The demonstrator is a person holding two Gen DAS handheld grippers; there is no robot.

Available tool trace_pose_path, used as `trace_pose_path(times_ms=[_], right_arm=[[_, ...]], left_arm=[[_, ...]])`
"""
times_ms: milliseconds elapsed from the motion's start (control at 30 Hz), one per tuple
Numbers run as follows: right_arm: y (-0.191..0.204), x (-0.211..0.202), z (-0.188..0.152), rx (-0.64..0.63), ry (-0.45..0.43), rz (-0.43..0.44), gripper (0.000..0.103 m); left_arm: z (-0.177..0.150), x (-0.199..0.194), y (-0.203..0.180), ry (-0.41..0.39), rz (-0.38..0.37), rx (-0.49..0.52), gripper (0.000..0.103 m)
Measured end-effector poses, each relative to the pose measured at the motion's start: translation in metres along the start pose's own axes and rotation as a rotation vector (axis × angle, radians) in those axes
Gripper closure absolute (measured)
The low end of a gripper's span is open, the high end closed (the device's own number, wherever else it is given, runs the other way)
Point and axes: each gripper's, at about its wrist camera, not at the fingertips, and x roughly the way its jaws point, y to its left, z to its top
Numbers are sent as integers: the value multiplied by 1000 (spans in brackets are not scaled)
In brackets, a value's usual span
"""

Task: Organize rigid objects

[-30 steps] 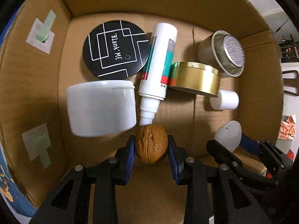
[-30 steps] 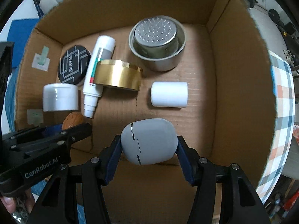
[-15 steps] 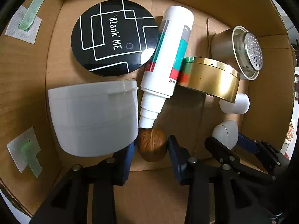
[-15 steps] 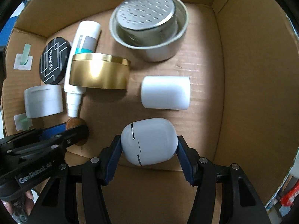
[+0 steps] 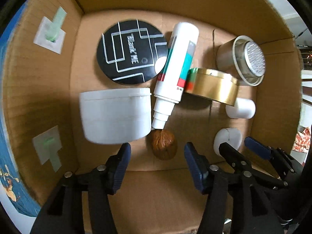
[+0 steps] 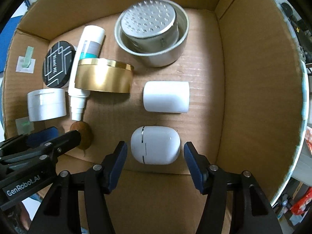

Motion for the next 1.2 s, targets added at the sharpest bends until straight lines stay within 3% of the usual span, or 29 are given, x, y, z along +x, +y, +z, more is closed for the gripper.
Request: trace_pose_path(times_ms=[133, 233, 400, 467, 567, 667, 900, 1200], right_arm=[[1, -18, -4, -13, -30, -4, 31], [2, -34, -9, -24, -59, -9, 30], [6, -60, -17, -22, -114, -35, 4], [11, -67, -22, -14, -137, -45, 0], [16, -76, -28, 2, -156, -45, 0], [17, -83, -35, 17, -166, -45, 0], [19, -100, -61, 34, -207, -40, 0], [14, -171, -128, 22, -358, -35, 0]], left_arm=[[-6, -22, 1, -58, -34, -15, 35], [-13, -39, -1, -115, -11, -7, 29], [-29, -65, -7, -222, 64, 19, 18], [-37, -73, -5, -266, 71, 18, 16], [-46, -73, -7, -293, 77, 6, 14], [-54, -82, -2, -310, 75, -1, 6], [-79, -103, -7, -389, 121, 3, 6], [-161, -170, -21, -586, 146, 6, 6]])
